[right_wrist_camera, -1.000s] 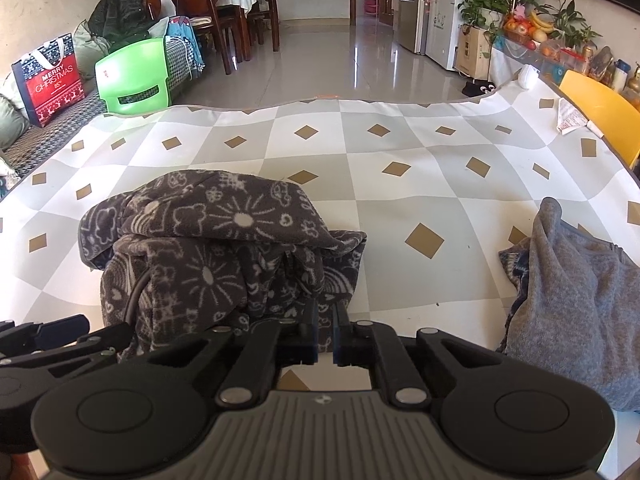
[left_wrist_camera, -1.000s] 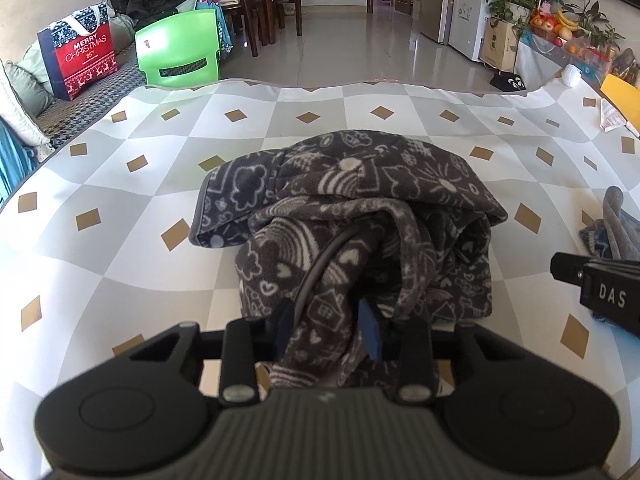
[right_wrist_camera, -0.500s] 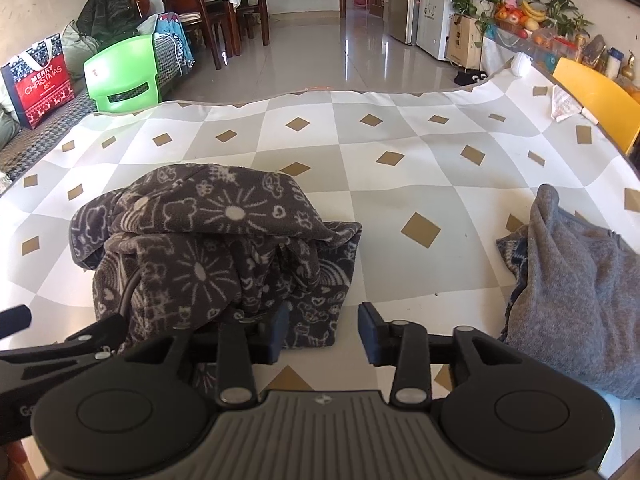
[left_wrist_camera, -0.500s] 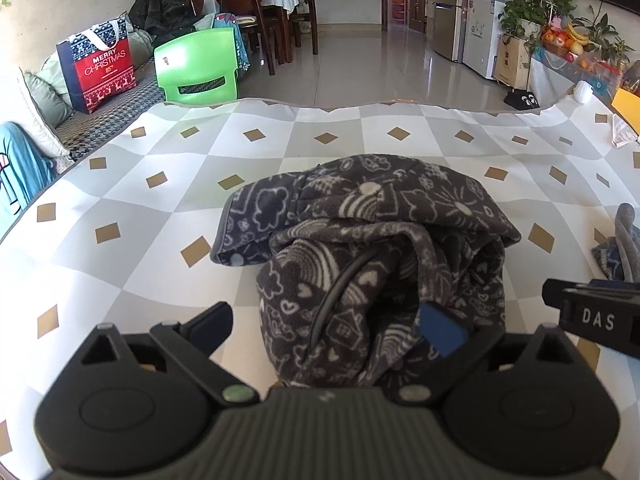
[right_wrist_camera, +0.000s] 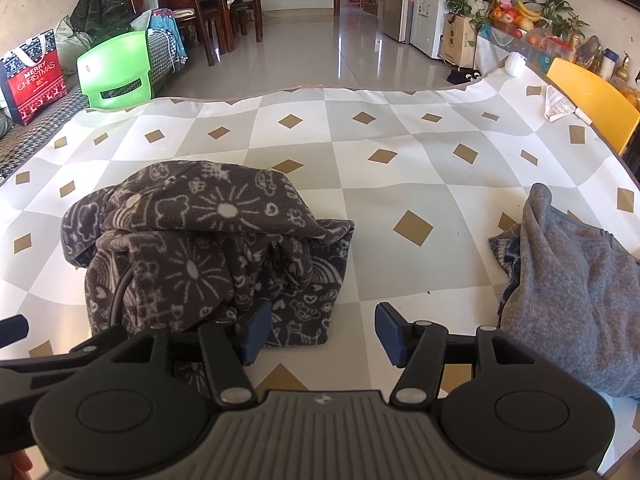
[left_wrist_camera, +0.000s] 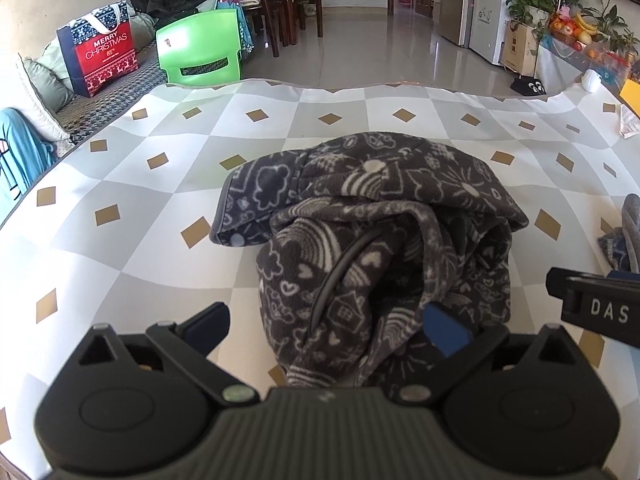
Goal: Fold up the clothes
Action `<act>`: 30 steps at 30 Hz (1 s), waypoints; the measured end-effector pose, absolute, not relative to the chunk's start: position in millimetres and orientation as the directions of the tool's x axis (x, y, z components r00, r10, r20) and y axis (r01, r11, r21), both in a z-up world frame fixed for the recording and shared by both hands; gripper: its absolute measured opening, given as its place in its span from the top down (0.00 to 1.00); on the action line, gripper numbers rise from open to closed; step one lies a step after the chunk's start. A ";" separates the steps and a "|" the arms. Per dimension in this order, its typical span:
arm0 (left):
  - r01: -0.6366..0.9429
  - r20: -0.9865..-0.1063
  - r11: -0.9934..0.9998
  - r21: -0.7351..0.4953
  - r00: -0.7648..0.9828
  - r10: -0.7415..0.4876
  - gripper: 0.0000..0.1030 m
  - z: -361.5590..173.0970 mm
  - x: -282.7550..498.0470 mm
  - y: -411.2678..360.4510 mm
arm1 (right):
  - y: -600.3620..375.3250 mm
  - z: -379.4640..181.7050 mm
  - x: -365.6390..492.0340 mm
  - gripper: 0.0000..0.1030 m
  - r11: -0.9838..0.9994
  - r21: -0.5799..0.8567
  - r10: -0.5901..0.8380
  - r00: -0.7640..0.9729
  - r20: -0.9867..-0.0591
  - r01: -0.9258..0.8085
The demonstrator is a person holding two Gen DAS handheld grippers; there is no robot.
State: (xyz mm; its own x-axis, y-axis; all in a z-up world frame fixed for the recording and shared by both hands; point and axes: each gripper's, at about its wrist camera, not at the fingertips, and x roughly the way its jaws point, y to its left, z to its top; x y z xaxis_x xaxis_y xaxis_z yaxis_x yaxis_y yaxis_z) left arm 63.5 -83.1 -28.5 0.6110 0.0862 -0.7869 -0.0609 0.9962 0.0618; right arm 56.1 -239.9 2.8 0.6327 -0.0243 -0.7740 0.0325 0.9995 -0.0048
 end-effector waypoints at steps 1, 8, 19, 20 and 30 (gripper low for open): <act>-0.066 -0.789 0.995 0.069 0.607 0.095 0.00 -29.1 63.9 -83.0 | -239.8 2.4 56.0 0.43 0.999 -0.004 -0.024 0.633 -0.774 0.033; -0.071 -0.795 0.992 0.104 0.593 0.125 0.00 -33.0 65.5 -80.5 | -236.2 -3.2 59.0 0.38 0.999 -0.014 -0.036 0.604 -0.796 0.040; -0.021 -0.777 0.991 0.134 0.618 0.118 0.00 -31.2 62.5 -81.9 | -230.9 -7.7 60.8 0.34 0.999 -0.036 -0.051 0.590 -0.806 0.038; -0.023 -0.777 0.991 0.133 0.618 0.119 0.00 -30.9 62.7 -81.4 | -230.3 -7.8 60.5 0.34 0.999 -0.038 -0.051 0.590 -0.806 0.036; -0.051 -0.755 0.992 0.117 0.644 0.122 0.00 -26.0 60.3 -73.3 | -226.7 -13.7 64.1 0.33 0.998 -0.056 -0.068 0.563 -0.824 0.038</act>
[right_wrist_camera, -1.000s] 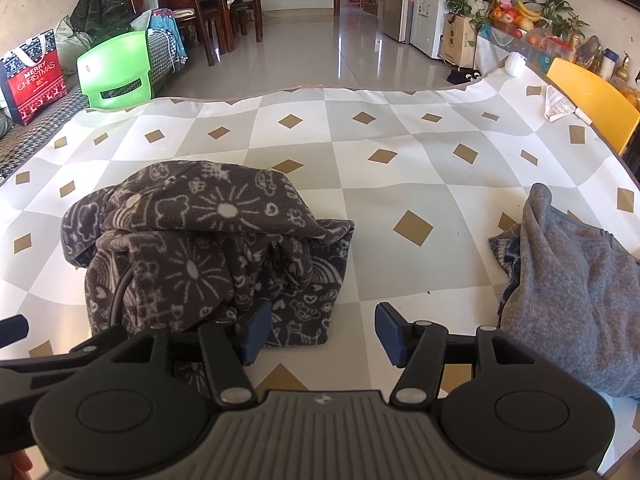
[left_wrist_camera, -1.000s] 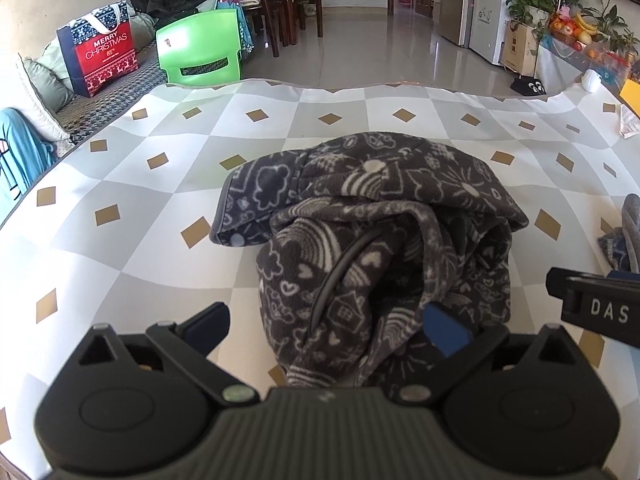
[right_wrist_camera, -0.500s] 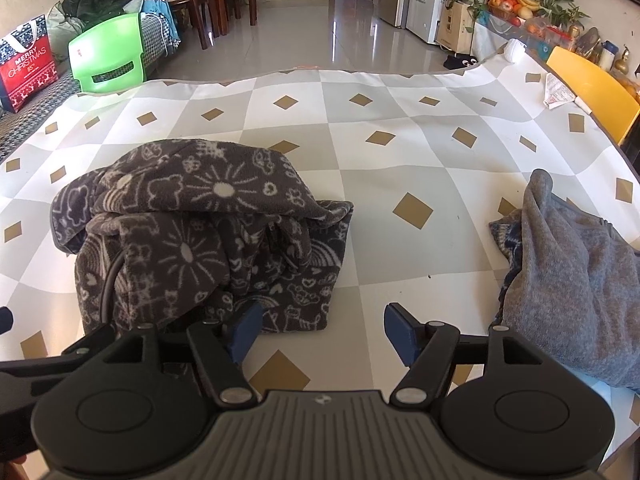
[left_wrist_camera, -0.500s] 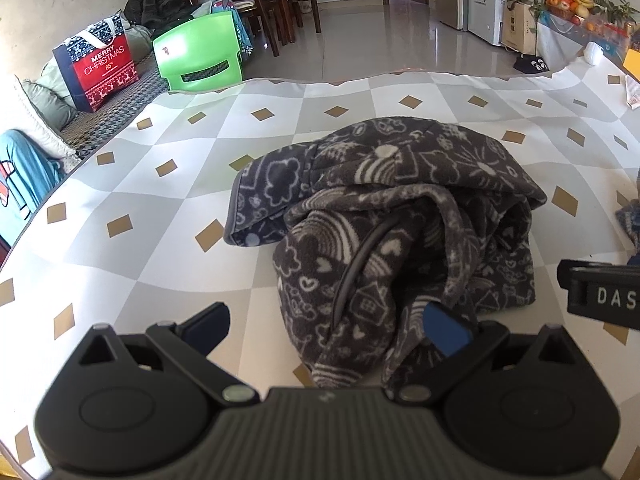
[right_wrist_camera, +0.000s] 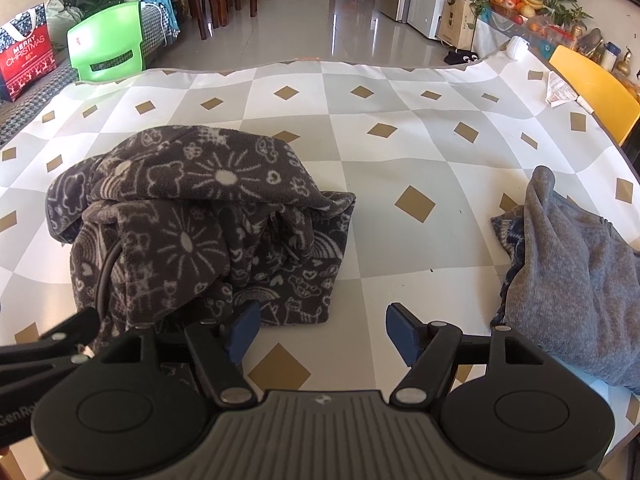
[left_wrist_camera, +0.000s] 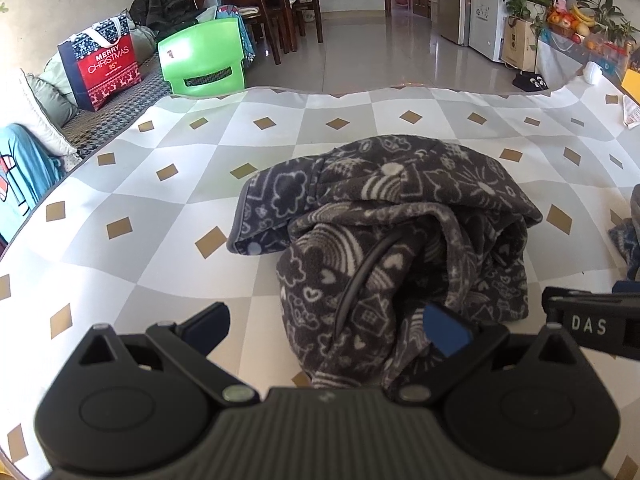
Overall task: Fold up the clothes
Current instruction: 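Open both grippers and move the right gripper over the fleece heap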
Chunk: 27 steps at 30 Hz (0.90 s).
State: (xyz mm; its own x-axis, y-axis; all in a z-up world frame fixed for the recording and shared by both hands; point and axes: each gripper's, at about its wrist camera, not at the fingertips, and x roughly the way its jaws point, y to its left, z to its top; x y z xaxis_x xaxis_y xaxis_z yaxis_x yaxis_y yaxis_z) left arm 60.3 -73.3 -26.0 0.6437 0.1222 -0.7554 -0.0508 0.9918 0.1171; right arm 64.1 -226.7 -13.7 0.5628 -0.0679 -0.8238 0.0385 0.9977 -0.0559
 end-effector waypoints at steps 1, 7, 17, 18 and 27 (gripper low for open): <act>-0.057 -0.745 0.990 0.130 0.653 0.136 0.00 -25.5 59.4 -73.4 | -225.9 -14.5 64.4 0.33 0.998 -0.058 -0.068 0.560 -0.826 0.035; -0.055 -0.717 0.981 0.186 0.675 0.173 0.00 -25.1 57.2 -74.9 | -226.1 -14.2 61.4 0.33 0.999 -0.010 -0.038 0.594 -0.804 0.049; -0.033 -0.804 0.996 0.086 0.588 0.089 0.00 -27.9 65.2 -49.5 | -218.1 -13.4 57.9 0.33 0.996 0.080 0.037 0.614 -0.788 0.041; -0.018 -0.814 0.997 0.077 0.576 0.073 0.00 -29.0 65.9 -47.2 | -215.8 -14.8 57.9 0.33 0.996 0.087 0.051 0.600 -0.798 0.030; -0.044 -0.799 0.999 -0.001 0.601 0.025 0.00 -2.6 70.9 -12.7 | -192.8 -15.8 49.7 0.33 0.995 0.026 0.078 0.571 -0.817 -0.098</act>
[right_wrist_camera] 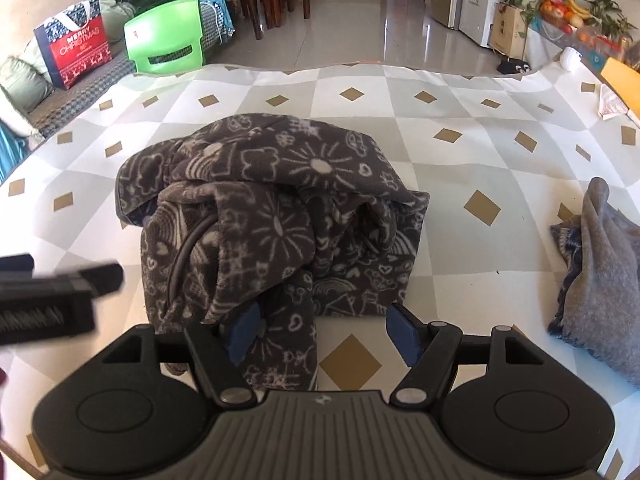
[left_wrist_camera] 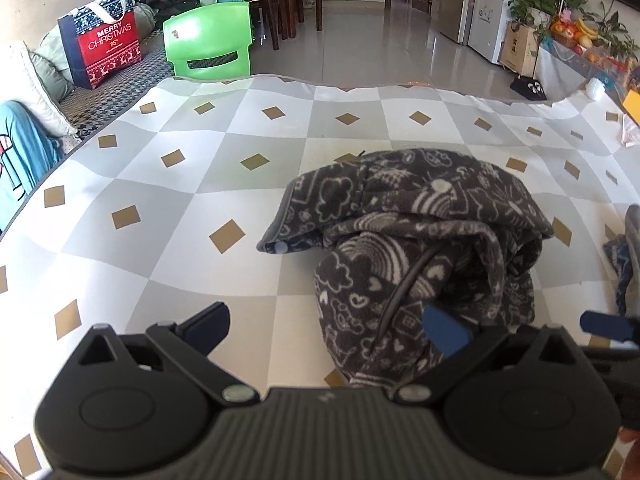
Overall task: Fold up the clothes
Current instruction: 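Open both grippers and move the right gripper over the fleece heap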
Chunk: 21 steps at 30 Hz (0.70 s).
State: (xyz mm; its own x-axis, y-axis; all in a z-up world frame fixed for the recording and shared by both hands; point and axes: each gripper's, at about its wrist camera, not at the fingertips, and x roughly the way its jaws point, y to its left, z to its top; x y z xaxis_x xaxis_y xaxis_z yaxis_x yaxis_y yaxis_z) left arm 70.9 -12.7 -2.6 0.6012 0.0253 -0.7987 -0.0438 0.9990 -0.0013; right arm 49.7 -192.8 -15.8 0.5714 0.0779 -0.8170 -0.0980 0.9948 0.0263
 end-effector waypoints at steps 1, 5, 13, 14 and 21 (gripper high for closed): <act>-0.050 -0.796 0.999 -0.012 0.605 0.020 0.00 2.8 72.7 -8.2 | -191.9 -17.6 50.5 0.33 0.995 0.019 0.071 0.563 -0.823 -0.097; -0.093 -0.790 0.994 -0.047 0.612 0.020 0.00 26.4 81.7 11.7 | -192.6 -20.7 50.9 0.33 0.996 0.032 0.072 0.537 -0.841 -0.083; -0.126 -0.740 0.992 -0.005 0.667 0.081 0.00 64.8 99.7 51.2 | -187.9 -11.2 46.4 0.33 0.993 0.043 0.096 0.565 -0.819 -0.107; -0.135 -0.733 0.991 0.019 0.673 0.106 0.00 67.3 100.7 53.6 | -186.8 -11.4 46.8 0.33 0.993 0.044 0.099 0.565 -0.819 -0.111; -0.196 -0.721 0.975 0.101 0.662 0.208 0.00 59.9 102.8 58.3 | -177.9 -11.9 50.2 0.33 0.990 0.047 0.114 0.562 -0.819 -0.132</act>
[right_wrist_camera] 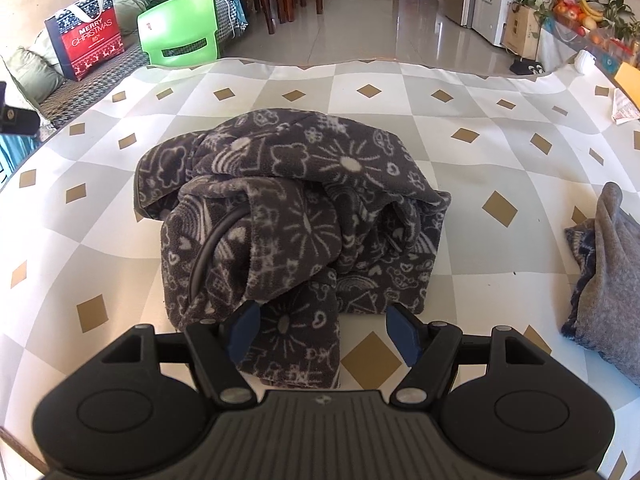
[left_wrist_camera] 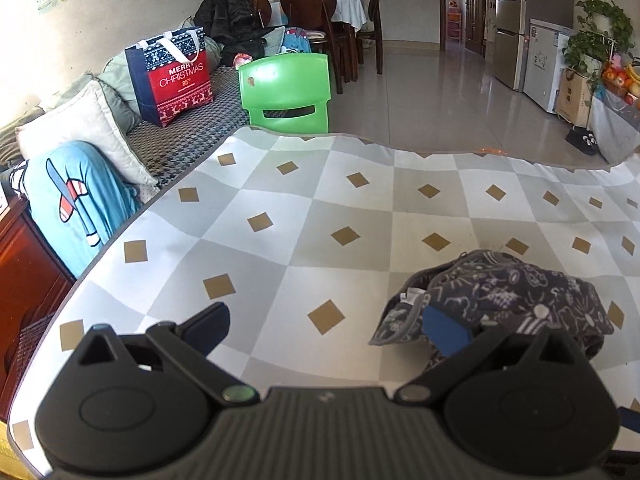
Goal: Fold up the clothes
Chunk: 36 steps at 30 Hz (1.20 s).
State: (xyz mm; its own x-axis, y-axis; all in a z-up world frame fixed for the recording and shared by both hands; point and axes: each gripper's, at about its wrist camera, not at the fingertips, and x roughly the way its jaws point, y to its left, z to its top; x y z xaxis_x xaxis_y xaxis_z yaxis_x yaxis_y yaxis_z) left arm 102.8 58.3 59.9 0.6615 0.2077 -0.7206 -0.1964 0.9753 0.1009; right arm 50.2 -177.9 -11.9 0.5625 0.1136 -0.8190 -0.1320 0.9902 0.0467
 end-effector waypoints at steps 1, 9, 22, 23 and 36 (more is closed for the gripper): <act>-0.198 -0.723 0.974 0.112 0.656 0.216 0.00 56.3 102.4 57.4 | -176.8 -10.7 50.5 0.33 0.989 0.049 0.118 0.566 -0.816 -0.136; -0.194 -0.756 0.974 0.117 0.619 0.214 0.00 23.0 86.0 50.0 | -170.6 -1.0 50.5 0.32 0.986 0.080 0.153 0.602 -0.784 -0.146; -0.066 -0.803 0.992 0.107 0.583 0.125 0.00 -8.5 55.3 -10.6 | -169.0 0.7 51.7 0.32 0.983 0.077 0.164 0.596 -0.786 -0.170; -0.065 -0.807 0.992 0.107 0.578 0.124 0.00 -10.0 54.1 -14.0 | -170.6 0.3 52.3 0.32 0.982 0.083 0.167 0.591 -0.789 -0.167; -0.089 -0.846 0.991 0.101 0.516 0.133 0.00 -25.8 53.1 -19.9 | -199.7 -0.9 60.8 0.31 0.993 0.067 0.111 0.584 -0.804 -0.096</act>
State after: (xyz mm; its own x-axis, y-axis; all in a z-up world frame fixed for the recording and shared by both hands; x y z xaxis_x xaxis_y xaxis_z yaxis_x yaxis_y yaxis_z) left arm 53.1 -19.9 -25.8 0.5160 0.1327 -0.8463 -0.0889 0.9909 0.1012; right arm 60.8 -199.7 -0.9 0.5844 0.1106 -0.8039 -0.0956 0.9932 0.0671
